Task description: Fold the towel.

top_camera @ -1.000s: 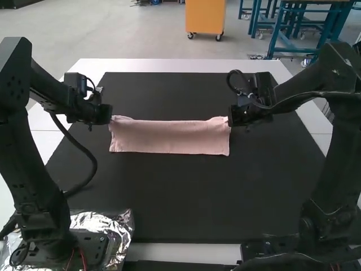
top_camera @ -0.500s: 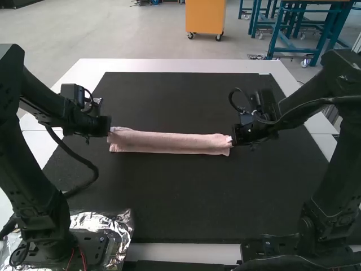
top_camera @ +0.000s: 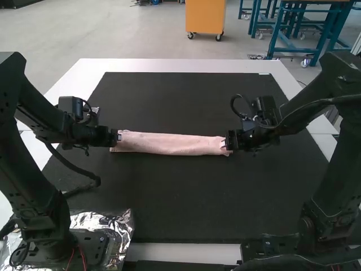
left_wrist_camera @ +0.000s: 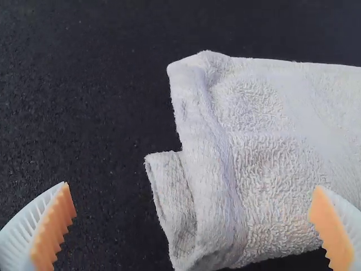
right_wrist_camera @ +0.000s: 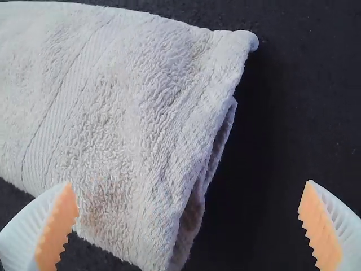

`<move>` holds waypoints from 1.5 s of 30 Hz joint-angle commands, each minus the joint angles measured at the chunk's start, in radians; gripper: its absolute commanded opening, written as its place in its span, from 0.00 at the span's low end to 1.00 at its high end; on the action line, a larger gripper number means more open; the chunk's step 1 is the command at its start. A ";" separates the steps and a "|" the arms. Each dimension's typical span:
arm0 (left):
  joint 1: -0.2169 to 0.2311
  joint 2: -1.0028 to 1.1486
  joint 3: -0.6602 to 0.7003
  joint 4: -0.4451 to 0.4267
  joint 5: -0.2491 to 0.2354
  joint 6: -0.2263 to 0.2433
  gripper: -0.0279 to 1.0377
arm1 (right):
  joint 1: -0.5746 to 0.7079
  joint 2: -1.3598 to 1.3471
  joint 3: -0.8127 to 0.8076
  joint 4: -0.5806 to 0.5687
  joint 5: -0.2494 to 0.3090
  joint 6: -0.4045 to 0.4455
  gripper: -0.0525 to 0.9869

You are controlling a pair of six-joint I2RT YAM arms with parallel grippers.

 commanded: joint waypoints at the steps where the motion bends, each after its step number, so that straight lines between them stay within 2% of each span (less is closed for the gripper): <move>1: 0.026 -0.027 0.019 0.014 -0.002 -0.031 0.94 | 0.002 -0.057 0.030 0.007 0.007 0.018 0.92; 5: 0.047 -0.029 0.042 0.007 0.003 -0.071 0.94 | 0.025 -0.037 0.027 0.025 0.015 0.017 0.91; 10: 0.049 -0.036 0.067 -0.019 0.015 -0.089 0.94 | 0.034 -0.002 0.030 0.056 0.016 0.017 0.91; 22: 0.042 -0.082 0.070 -0.032 0.018 -0.097 0.94 | 0.042 0.103 0.059 0.110 0.018 0.006 0.90; 26: 0.042 -0.088 0.070 -0.033 0.018 -0.097 0.94 | 0.063 0.141 0.055 0.128 0.016 -0.009 0.73; 28: 0.042 -0.092 0.067 -0.036 0.020 -0.097 0.94 | 0.074 0.158 0.055 0.128 -0.008 -0.008 0.47; 30: 0.042 -0.093 0.064 -0.036 0.023 -0.097 0.94 | 0.074 0.165 0.053 0.130 -0.031 -0.009 0.12; 31: 0.042 -0.093 0.062 -0.036 0.026 -0.097 0.94 | 0.074 0.165 0.050 0.130 -0.034 -0.011 0.03; 35: 0.042 -0.093 0.059 -0.028 0.027 -0.097 0.94 | 0.059 0.156 0.047 0.117 -0.037 -0.017 0.03; 37: 0.042 -0.093 0.060 -0.021 0.026 -0.096 0.94 | 0.040 0.119 0.042 0.093 -0.057 -0.017 0.03; 42: 0.041 -0.093 0.071 0.005 0.026 -0.089 0.94 | -0.069 -0.052 0.019 0.054 -0.065 -0.041 0.03; 45: 0.041 -0.093 0.085 0.013 0.023 -0.089 0.94 | -0.084 -0.108 0.036 0.022 -0.097 -0.038 0.03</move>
